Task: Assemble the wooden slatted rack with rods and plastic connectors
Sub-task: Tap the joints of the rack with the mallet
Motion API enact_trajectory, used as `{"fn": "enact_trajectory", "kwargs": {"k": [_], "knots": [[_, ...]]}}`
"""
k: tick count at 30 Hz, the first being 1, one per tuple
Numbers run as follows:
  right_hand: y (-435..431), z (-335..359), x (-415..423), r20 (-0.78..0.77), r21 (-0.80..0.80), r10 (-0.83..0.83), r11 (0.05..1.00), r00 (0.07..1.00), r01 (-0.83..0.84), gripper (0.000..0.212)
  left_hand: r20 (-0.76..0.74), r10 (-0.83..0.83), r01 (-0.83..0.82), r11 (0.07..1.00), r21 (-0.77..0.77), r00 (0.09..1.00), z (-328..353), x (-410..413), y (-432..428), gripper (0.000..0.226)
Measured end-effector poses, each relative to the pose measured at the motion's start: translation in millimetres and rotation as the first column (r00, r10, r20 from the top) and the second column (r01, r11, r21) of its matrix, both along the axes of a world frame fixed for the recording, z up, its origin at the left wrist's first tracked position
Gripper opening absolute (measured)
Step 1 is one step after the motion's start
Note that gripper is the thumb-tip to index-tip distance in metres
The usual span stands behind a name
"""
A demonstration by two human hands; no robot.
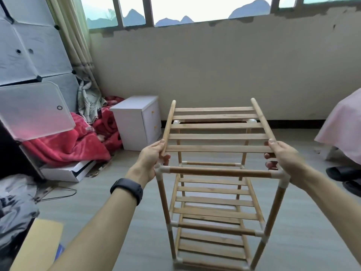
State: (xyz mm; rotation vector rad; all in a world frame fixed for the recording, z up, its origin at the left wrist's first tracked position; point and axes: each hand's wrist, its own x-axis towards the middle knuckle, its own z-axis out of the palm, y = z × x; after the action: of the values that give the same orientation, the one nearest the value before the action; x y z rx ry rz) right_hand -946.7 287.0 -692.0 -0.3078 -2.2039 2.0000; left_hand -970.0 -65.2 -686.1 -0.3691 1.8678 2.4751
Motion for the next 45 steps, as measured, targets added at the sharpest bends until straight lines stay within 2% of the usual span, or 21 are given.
{"fn": "enact_trajectory", "kwargs": {"k": [4, 8, 12, 18, 25, 29, 33, 39, 45], "knots": [[-1.3, 2.7, 2.6, 0.018, 0.071, 0.003, 0.997, 1.0, -0.005, 0.031, -0.004, 0.041, -0.041, 0.99, -0.133, 0.999, -3.0, -4.2, 6.7, 0.023], [-1.6, 3.3, 5.9, 0.02, 0.099, 0.016, 0.995, 1.0, -0.018, 0.03, 0.007, 0.054, -0.052, 0.986, -0.159, 0.999, -11.0, -6.4, 7.4, 0.027], [-1.9, 2.2, 5.5, 0.037, 0.115, 0.018, 0.993, 0.999, -0.022, 0.029, -0.034, 0.081, -0.087, 0.961, -0.262, 0.996, -14.9, -8.6, 8.8, 0.03], [0.0, -0.1, 3.6, 0.092, 0.14, 0.018, 0.99, 0.996, -0.031, 0.028, -0.025, 0.124, -0.126, 0.945, -0.302, 0.992, -14.6, -8.8, 11.5, 0.036], [-2.0, -0.6, 2.7, 0.15, 0.227, -0.044, 0.974, 0.988, 0.009, 0.028, -0.024, 0.109, -0.108, 0.888, -0.447, 0.994, -7.8, -0.7, 15.8, 0.03], [-3.5, 0.1, 2.5, 0.104, 0.282, -0.134, 0.954, 0.985, 0.1, 0.029, 0.059, 0.047, -0.019, 0.909, -0.416, 0.997, -3.8, 0.9, 16.5, 0.038], [-3.6, 1.2, 5.7, 0.172, 0.117, -0.125, 0.987, 0.977, 0.106, 0.025, 0.067, 0.044, -0.014, 0.921, -0.39, 0.997, -4.5, 1.0, 15.9, 0.037], [-3.9, 3.2, 9.2, 0.16, 0.019, -0.125, 0.992, 0.979, 0.124, 0.023, 0.073, 0.058, -0.036, 0.963, -0.268, 0.996, -8.9, -4.1, 13.1, 0.034], [-6.4, 3.4, 11.2, 0.171, 0.028, -0.144, 0.99, 0.975, 0.141, 0.024, 0.08, 0.044, -0.024, 0.97, -0.241, 0.996, -8.8, -0.5, 11.2, 0.032]]}}
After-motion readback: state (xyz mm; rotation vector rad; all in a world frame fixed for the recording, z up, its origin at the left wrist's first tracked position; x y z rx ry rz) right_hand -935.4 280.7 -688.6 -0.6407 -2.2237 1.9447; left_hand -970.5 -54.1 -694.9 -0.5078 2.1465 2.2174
